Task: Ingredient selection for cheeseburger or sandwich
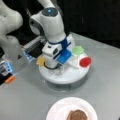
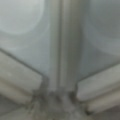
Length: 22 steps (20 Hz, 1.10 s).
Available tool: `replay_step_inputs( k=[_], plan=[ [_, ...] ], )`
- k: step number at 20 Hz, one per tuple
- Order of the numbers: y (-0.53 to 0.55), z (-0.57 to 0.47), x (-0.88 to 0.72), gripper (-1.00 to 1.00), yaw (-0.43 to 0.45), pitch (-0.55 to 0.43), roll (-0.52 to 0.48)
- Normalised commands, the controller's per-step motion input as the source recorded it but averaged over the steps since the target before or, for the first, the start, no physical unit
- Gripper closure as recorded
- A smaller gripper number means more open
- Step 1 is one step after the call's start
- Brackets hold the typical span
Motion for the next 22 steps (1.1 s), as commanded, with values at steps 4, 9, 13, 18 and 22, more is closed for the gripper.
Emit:
replay_step_inputs(
  k=[4,9,13,18,22],
  plan=[
    [0.01,-0.19,-0.11,-1.00,0.046,-0.167,-0.068],
    [-0.03,-0.24,-0.16,-1.00,0.141,-0.129,-0.074],
    [-0.05,-0.25,-0.18,-1.00,0.253,-0.099,-0.093],
    [-0.09,-0.21,-0.22,-1.00,0.426,-0.073,-0.092],
    [-0.14,-0.18,-0.28,-1.00,0.343,-0.074,-0.082]
  ],
)
